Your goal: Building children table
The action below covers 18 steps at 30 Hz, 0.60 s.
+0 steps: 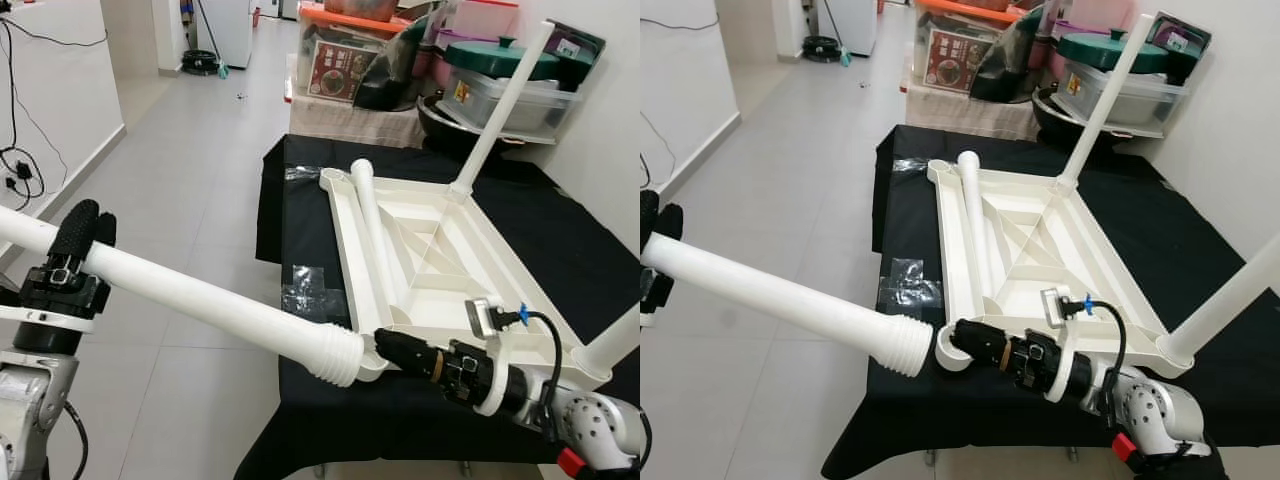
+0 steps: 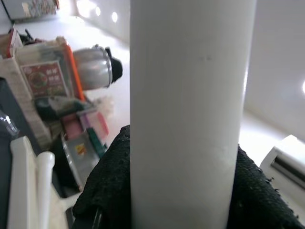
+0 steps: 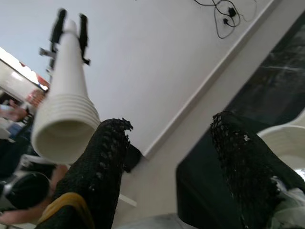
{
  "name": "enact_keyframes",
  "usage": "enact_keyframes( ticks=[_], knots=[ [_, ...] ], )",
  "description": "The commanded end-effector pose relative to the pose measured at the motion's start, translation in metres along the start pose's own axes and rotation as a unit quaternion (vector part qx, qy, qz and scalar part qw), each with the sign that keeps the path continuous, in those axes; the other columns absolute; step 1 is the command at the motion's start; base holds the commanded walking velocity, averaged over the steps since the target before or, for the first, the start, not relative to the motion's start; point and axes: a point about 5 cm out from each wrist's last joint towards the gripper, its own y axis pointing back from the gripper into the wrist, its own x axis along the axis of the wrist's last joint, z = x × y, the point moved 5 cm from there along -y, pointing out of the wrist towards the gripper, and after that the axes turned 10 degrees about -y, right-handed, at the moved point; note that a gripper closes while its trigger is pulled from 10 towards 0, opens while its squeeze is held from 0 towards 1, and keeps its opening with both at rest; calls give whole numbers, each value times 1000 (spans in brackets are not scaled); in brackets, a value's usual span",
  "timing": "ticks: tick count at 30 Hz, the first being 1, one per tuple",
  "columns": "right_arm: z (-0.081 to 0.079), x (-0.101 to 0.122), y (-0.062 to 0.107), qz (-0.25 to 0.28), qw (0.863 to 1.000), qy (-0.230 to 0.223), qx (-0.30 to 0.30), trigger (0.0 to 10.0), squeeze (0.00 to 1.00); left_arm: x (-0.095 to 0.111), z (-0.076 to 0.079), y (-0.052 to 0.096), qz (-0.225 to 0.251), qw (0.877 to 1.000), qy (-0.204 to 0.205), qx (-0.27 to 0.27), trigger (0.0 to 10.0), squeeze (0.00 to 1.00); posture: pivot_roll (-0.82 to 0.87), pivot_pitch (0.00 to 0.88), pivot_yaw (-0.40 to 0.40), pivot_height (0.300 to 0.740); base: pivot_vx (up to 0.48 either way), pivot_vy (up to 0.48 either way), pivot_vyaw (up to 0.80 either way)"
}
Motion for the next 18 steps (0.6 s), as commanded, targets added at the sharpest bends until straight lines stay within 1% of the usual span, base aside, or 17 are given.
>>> enact_keyframes(
  ticks=[1, 2, 3, 4, 5, 7, 9, 10, 11, 12, 13, 14, 15, 16, 17, 18],
  knots=[
    [7, 7, 5, 0, 999, 19, -27, 10000, 0, -3, 3, -4, -18, 1000, -11, -13, 0, 0, 64, 0, -124, 740, 0, 0, 0],
    [10, 12, 7, 3, 999, 31, -37, 10000, 0, -2, 5, -8, -33, 999, -23, -22, 0, 0, 64, 0, -123, 740, 0, 0, 0],
    [10, 12, 7, 3, 999, 31, -37, 10000, 0, -2, 5, -8, -33, 999, -23, -22, 0, 0, 64, 0, -123, 740, 0, 0, 0],
    [11, 20, 7, 13, 998, 37, -42, 10000, 0, -2, 8, -14, -54, 997, -41, -34, 0, 0, 64, 0, -120, 740, 0, 0, 0],
    [11, 20, 7, 13, 998, 37, -42, 10000, 0, -2, 8, -14, -54, 997, -41, -34, 0, 0, 64, 0, -120, 740, 0, 0, 0],
    [7, 35, 2, 27, 997, 63, -37, 10000, 0, -8, 15, -30, -102, 990, -76, -60, 0, 0, 63, 0, -120, 740, 0, 0, 0],
    [-3, 43, -6, 32, 997, 75, -16, 10000, 0, -17, 23, -43, -138, 981, -103, -87, 0, 0, 64, 0, -121, 740, 0, 0, 0],
    [-8, 45, -10, 32, 996, 84, -4, 10000, 0, -24, 26, -47, -154, 977, -113, -98, 10000, 0, 66, 0, -123, 740, 0, 0, 0],
    [-15, 47, -15, 33, 995, 92, 12, 10000, 0, -30, 30, -53, -170, 971, -126, -109, 10000, 0, 72, 0, -123, 740, 0, 0, 0],
    [-15, 47, -15, 33, 995, 92, 12, 10000, 0, -30, 30, -53, -170, 971, -126, -109, 10000, 0, 72, 0, -123, 740, 0, 0, 0],
    [-19, 49, -18, 33, 994, 98, 21, 10000, 0, -35, 31, -55, -181, 968, -134, -115, 10000, 0, 72, 0, -123, 740, 0, 0, 0],
    [-29, 51, -27, 29, 993, 108, 44, 10000, 0, -46, 37, -60, -202, 960, -140, -136, 10000, 0, 70, 0, -122, 740, 0, 0, 0],
    [-36, 52, -32, 27, 991, 115, 60, 10000, 0, -53, 42, -63, -216, 954, -143, -151, 10000, 0, 70, 0, -123, 740, 0, 0, 0],
    [-36, 52, -32, 27, 991, 115, 60, 10000, 0, -53, 42, -63, -216, 954, -143, -151, 10000, 0, 70, 0, -123, 740, 0, 0, 0],
    [-47, 53, -41, 19, 988, 127, 81, 10000, 0, -62, 46, -69, -228, 948, -144, -166, 10000, 0, 69, 0, -122, 740, 0, 0, 0],
    [-47, 53, -41, 19, 988, 127, 81, 10000, 0, -62, 46, -69, -228, 948, -144, -166, 10000, 0, 69, 0, -122, 740, 0, 0, 0]
  ],
)
